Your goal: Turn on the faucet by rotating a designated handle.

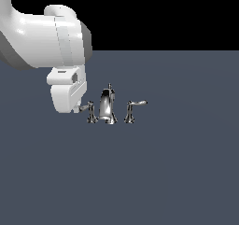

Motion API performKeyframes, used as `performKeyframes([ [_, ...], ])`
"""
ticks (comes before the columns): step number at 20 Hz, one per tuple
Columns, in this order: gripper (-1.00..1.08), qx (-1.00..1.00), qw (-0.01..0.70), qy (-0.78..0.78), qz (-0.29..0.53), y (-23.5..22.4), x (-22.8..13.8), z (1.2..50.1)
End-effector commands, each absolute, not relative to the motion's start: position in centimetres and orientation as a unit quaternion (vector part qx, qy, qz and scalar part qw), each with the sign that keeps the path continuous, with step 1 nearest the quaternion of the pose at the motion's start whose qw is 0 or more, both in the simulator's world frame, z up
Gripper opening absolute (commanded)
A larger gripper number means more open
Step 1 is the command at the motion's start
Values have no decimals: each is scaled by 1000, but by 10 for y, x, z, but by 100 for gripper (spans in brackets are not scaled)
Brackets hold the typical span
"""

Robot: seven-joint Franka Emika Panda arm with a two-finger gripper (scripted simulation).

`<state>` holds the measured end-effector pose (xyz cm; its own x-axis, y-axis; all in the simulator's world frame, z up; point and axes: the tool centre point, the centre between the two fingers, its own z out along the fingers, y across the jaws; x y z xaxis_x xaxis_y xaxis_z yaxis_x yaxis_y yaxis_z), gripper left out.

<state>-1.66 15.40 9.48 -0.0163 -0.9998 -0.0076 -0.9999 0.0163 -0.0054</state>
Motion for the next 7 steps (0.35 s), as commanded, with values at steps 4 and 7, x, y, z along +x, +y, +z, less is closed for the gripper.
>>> performKeyframes([
  [4, -100, -696, 1, 718, 0, 125, -27, 95],
  [7, -100, -696, 0, 718, 0, 118, -31, 95],
])
